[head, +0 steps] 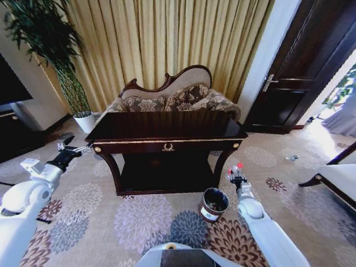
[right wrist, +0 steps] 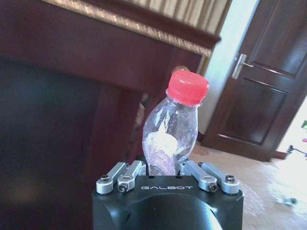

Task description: Move to the front of the table and place the trash on the table into the trash bin.

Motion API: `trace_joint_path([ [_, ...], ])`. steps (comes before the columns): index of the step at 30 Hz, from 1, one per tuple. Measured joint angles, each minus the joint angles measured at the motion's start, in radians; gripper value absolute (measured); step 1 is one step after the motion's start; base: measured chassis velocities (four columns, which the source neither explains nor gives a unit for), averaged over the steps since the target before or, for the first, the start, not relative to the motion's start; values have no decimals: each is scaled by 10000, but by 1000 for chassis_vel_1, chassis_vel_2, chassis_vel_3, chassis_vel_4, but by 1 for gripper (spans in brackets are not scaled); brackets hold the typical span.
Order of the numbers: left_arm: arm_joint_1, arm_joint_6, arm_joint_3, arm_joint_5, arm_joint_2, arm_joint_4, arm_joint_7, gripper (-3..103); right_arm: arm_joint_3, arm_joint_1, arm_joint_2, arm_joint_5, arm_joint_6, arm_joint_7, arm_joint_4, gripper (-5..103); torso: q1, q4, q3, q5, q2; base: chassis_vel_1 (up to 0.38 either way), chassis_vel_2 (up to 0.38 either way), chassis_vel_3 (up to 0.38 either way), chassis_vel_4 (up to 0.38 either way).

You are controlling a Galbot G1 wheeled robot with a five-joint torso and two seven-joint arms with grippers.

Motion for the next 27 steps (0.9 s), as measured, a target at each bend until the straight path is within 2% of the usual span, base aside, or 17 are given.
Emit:
trace_joint_path([
  [5,-65,14,86,-16,0,-151,-170,100,148,2,297,-635,577,347,-1067,26,0,2,0,-1,0,0,0,0,0],
  [11,-117,-4,231,-116,11,-223,-373,100,236,-262,535,-959,701,724,-1176,24,0,1,0,-1,1,0,0,0,0],
  [15,-248,7,428,-131,45,-315,-506,100,238,-524,641,-1211,787,749,-890,44,-1,0,0,-2,1,0,0,0,0],
  [16,-248,7,428,-131,45,-315,-506,100,238,-524,641,-1211,787,749,-890,44,-1,0,0,-2,1,0,0,0,0],
  [18,-299,49,496,-132,58,-365,-582,100,171,-570,687,-1242,788,773,-718,54,0,0,0,-1,1,0,0,0,0],
  [21,-308,74,510,-133,68,-389,-613,100,95,-583,730,-1250,788,816,-609,60,0,1,0,-1,0,0,0,0,0],
  [24,-308,96,476,-157,91,-398,-623,100,-30,-589,836,-1301,723,835,-339,76,-1,1,0,-1,1,0,0,0,0],
  [27,-306,99,417,-174,122,-378,-623,100,-105,-585,904,-1317,620,833,-167,82,-1,2,0,-1,1,0,0,0,0],
])
